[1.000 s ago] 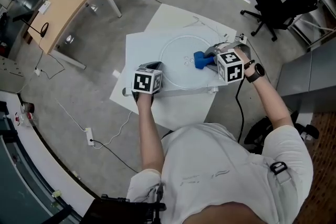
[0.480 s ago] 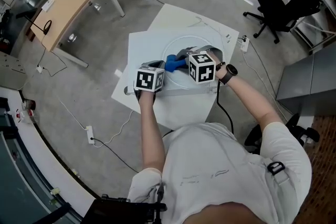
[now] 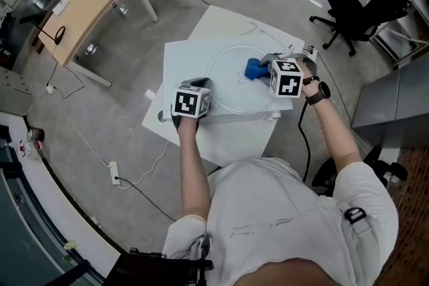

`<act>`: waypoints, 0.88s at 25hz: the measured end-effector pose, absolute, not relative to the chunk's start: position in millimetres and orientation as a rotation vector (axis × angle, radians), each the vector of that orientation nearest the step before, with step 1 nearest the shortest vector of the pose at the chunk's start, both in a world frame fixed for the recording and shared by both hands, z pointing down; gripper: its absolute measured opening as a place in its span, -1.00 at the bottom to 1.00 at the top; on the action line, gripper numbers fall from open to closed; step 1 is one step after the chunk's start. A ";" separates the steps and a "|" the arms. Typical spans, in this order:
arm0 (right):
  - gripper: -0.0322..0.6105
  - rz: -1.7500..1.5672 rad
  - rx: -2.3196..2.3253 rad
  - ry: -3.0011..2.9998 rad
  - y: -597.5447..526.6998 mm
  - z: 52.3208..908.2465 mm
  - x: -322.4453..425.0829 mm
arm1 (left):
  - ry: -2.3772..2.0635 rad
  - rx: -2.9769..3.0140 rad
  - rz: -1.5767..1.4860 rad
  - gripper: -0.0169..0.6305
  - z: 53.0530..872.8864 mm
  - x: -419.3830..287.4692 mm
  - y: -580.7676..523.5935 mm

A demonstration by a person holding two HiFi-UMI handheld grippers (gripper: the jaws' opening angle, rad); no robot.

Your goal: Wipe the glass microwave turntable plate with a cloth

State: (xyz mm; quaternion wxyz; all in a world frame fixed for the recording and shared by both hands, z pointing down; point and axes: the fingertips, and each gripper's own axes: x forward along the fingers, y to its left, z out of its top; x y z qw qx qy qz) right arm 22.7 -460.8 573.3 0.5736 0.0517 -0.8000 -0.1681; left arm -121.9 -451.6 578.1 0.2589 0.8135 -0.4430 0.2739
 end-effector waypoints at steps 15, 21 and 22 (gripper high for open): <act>-0.63 -0.476 0.374 -2.020 -492.8 573.9 -49.8 | -1.213 2.203 0.759 -0.94 574.5 -125.1 -454.3; -0.66 -0.386 0.377 -1.823 -484.2 571.1 29.1 | -1.205 2.214 0.758 -0.94 574.6 -120.3 -451.5; -0.67 -0.336 0.309 -1.851 -467.9 570.2 31.3 | -1.204 2.218 0.761 -0.94 574.2 -119.9 -451.4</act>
